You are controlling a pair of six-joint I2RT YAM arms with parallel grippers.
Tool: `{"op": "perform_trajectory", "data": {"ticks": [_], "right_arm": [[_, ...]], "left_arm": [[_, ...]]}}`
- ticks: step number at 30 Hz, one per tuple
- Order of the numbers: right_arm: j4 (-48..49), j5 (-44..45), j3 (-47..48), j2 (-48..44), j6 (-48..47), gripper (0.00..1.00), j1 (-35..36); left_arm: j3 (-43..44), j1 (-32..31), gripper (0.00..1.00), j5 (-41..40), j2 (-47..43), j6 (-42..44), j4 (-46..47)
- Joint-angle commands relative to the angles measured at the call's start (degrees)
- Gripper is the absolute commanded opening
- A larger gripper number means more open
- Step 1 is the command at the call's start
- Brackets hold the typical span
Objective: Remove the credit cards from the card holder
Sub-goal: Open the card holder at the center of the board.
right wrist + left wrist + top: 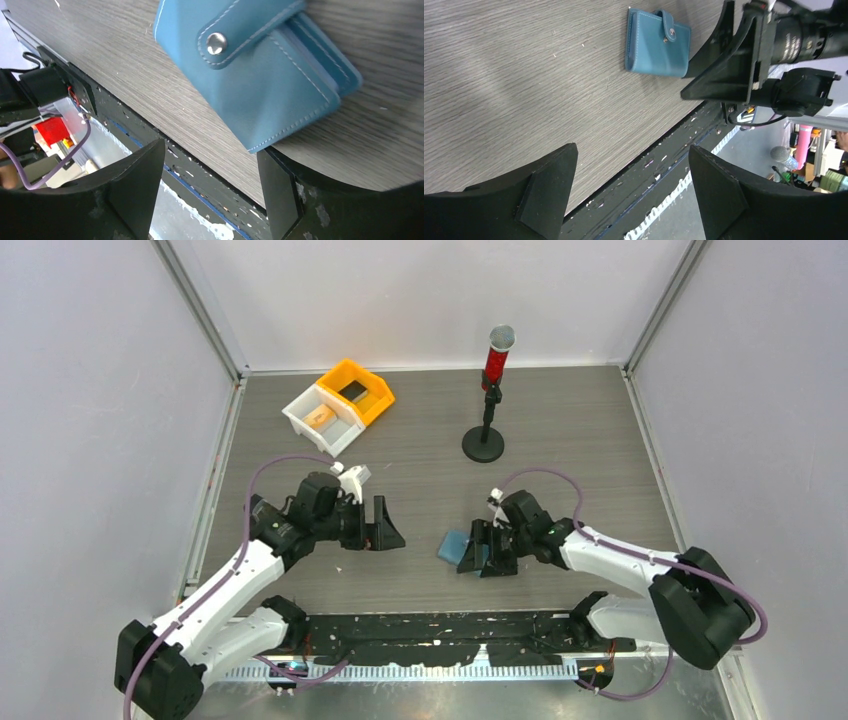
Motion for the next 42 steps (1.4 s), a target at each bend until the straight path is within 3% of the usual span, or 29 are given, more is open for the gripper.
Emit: {"op": "perform_trajectory", "data": {"ticks": [1,8,11,17,26,35,42], "right_arm": [[7.9,2.5,0.7,2.6,5.1,0.74,5.5],[8.4,8.4,6.5,9.1,4.8,0.71,14.2],[1.0,11.3,11.7,10.0,0.8,0.69,17.3],[-11.1,18.2,17.5,6.7,-6.0,0.68,17.2],[-20.4,38.2,25.2,8.3,-14.1,0.82,13.8],[-19.6,37.1,30.6,18.6,-18.1,0.8,12.6],[-18.0,36.8,29.0,20.3,-18.3,0.77,12.5]], "left_arm": [[0.0,-0.2,0.84,-0.1,0.0,-1.9,5.1],[0.2,-0.2,0.84,-3.4,-1.5,-0.4,1.9],[-0.3,-0.2,0.84,-4.4,-2.7,-0.4,1.4],[-0.4,-0.2,0.84,-6.6,-4.6,0.5,-0.7],[-1.4,-0.2,0.84,-7.7,-6.7,-0.1,-1.9],[-0.7,-0.2,0.84,-10.3,-8.4,-0.7,-2.5],[0.0,-0.2,0.84,-10.2,-9.1,-1.4,-3.1]]}}
